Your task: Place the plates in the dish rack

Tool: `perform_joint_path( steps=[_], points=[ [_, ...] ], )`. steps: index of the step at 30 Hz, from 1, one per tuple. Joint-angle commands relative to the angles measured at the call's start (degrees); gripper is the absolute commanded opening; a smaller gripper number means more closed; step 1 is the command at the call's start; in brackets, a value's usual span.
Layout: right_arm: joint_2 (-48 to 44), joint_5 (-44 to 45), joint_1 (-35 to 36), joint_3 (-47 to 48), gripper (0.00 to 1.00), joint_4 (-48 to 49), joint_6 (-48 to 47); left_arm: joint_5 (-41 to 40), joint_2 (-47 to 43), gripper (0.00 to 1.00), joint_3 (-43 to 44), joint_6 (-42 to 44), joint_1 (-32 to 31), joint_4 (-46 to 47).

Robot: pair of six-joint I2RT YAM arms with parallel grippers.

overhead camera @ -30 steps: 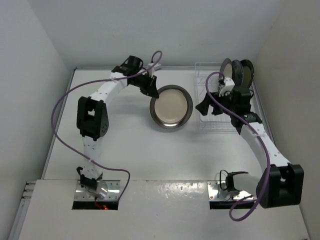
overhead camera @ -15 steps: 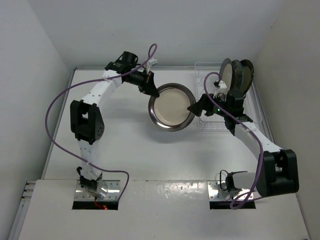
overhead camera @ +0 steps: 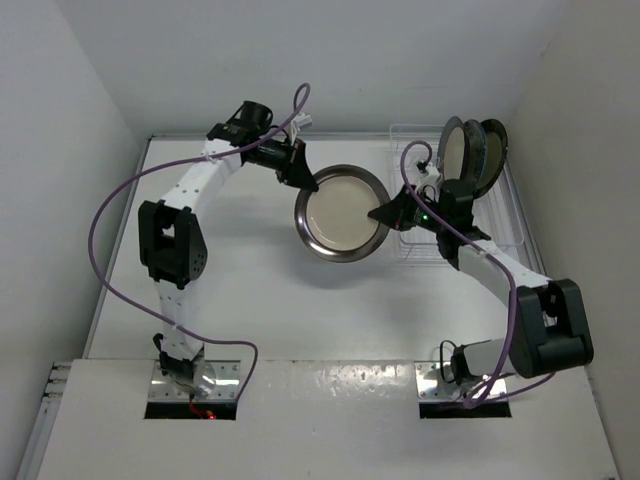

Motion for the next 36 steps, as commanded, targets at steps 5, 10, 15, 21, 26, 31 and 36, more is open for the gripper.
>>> perform_joint_path(
  steps=[5,10,15,21,26,31,36],
  points=[
    [-6.6,7.3,0.7,-0.1,0.00,7.4,1.9,-2.3,-5.0,0.71,0.4,-3.0,-1.0,0.4],
    [-9.9,15.7,0.7,0.2,0.00,6.9,2.5,-17.6,-4.5,0.99,4.9,-4.0,-1.0,0.4],
    [-11.7,27.2,0.7,6.3,0.00,1.0,-1.4,-40.2,-4.5,0.99,9.3,-5.8,-0.5,0.4],
    [-10.7,47.1,0.7,17.3,0.00,-6.4,-16.3,-51.2,-6.0,0.99,7.4,-4.5,0.1,1.0],
    [-6.3,59.2,0.6,23.9,0.00,-3.3,-27.5,-51.2,-7.2,0.99,3.7,-4.5,0.1,2.1],
    [0.8,65.8,-0.5,30.8,0.00,0.3,-43.4,-50.7,-7.2,0.99,2.4,-4.5,0.6,2.1],
    [6.4,70.1,-0.9,34.1,0.00,4.4,-51.5,-50.2,-6.6,0.99,1.9,-4.5,1.1,2.1]
  ],
)
